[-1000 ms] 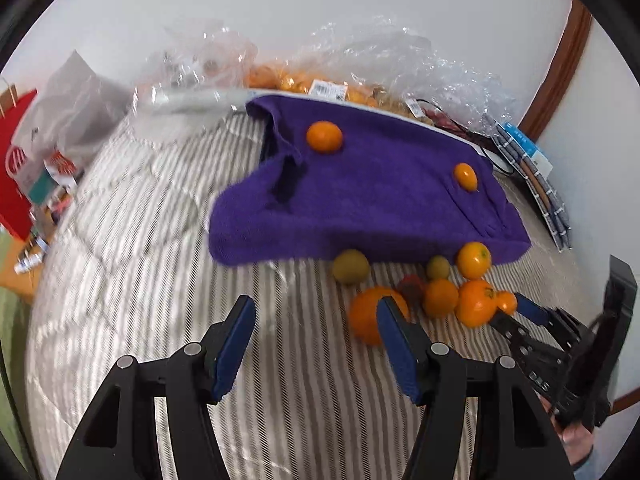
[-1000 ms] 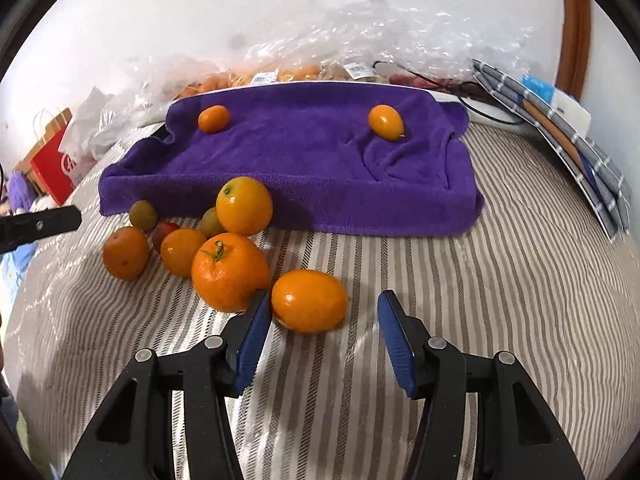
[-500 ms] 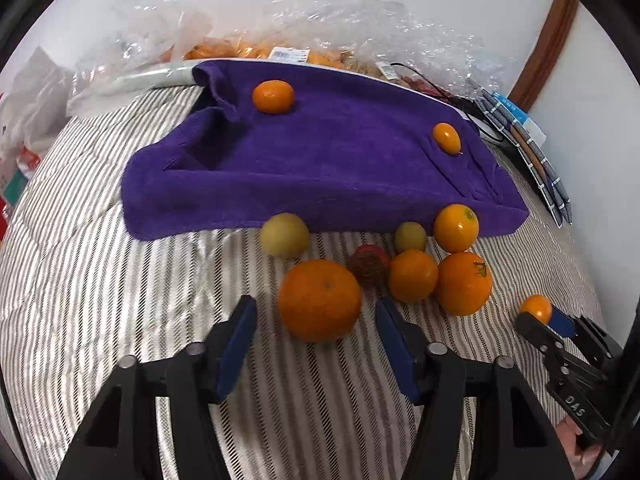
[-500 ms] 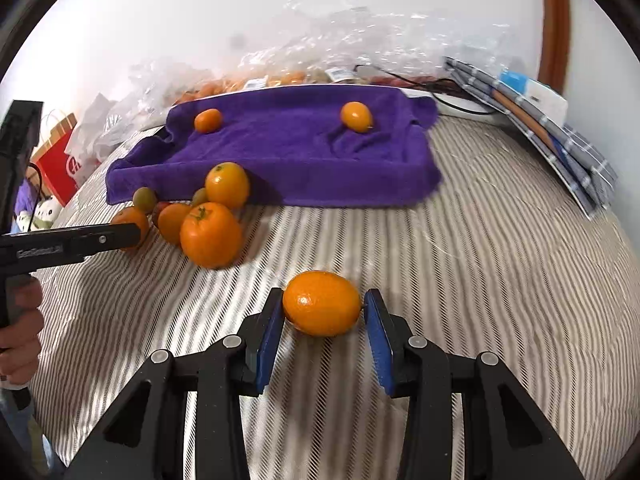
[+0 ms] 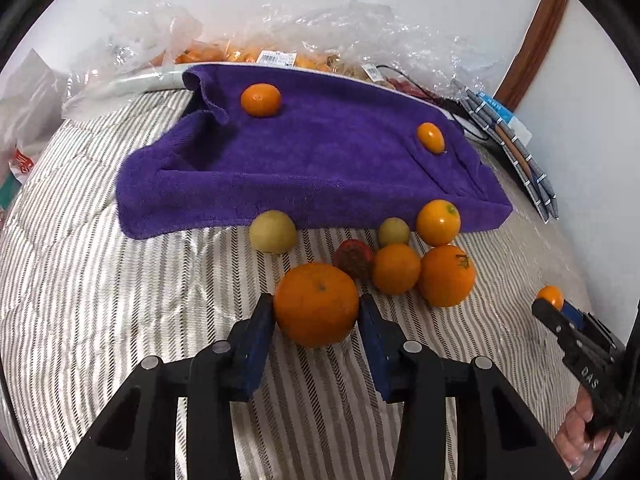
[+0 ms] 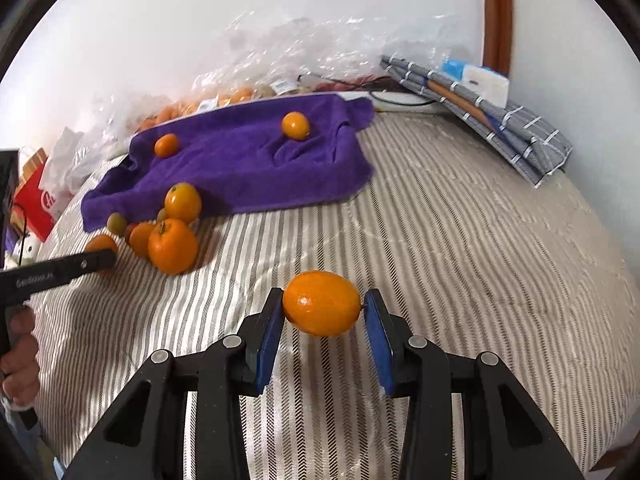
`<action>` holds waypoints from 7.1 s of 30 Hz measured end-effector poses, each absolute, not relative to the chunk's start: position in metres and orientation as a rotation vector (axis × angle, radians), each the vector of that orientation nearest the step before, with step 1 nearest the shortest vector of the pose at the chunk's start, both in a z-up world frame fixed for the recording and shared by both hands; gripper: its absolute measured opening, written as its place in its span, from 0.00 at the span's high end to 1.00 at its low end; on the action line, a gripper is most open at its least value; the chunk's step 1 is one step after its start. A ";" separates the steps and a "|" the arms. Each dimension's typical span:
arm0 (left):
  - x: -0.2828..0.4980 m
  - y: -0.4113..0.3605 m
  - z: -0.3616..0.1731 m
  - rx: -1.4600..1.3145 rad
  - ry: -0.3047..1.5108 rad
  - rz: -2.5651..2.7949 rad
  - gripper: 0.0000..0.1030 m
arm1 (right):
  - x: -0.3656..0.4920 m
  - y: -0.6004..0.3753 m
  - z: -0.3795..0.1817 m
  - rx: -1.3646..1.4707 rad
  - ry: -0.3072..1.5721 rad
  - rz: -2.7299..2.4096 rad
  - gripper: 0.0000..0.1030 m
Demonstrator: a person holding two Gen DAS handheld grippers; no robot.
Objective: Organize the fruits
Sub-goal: 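Carry both oranges onto the towel beside the earlier ones and open both tools, then lift both open tools away from the towel, then grasp a stemmed orange with the right tool while the left tool grasps a greenish fruit, then carry the stemmed orange and greenish fruit onto the purple towel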
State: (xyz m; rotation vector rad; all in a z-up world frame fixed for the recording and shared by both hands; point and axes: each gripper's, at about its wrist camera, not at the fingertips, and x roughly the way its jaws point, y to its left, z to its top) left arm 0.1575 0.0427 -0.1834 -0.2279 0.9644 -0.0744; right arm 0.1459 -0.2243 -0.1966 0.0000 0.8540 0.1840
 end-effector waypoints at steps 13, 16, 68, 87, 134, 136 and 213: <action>0.152 0.056 -0.142 -0.250 0.892 -0.065 0.61 | 0.158 -0.213 -0.143 -0.011 0.780 0.154 0.61; 0.153 0.058 -0.131 -0.251 0.873 -0.066 0.61 | 0.164 -0.204 -0.132 -0.018 0.765 0.155 0.61; 0.302 0.095 -0.153 -0.250 0.903 -0.056 0.61 | 0.316 -0.134 -0.161 -0.101 0.854 0.155 0.61; 0.314 0.100 -0.189 -0.234 0.970 -0.043 0.61 | 0.338 -0.130 -0.208 -0.117 0.946 0.165 0.61; 0.166 0.107 -0.121 -0.267 0.864 0.002 0.52 | 0.174 -0.151 -0.122 -0.061 0.768 0.179 0.41; 0.158 0.109 -0.124 -0.270 0.874 0.015 0.52 | 0.170 -0.151 -0.128 -0.050 0.802 0.213 0.41; 0.173 0.067 -0.143 -0.237 0.899 -0.025 0.74 | 0.152 -0.188 -0.154 -0.037 0.832 0.233 0.59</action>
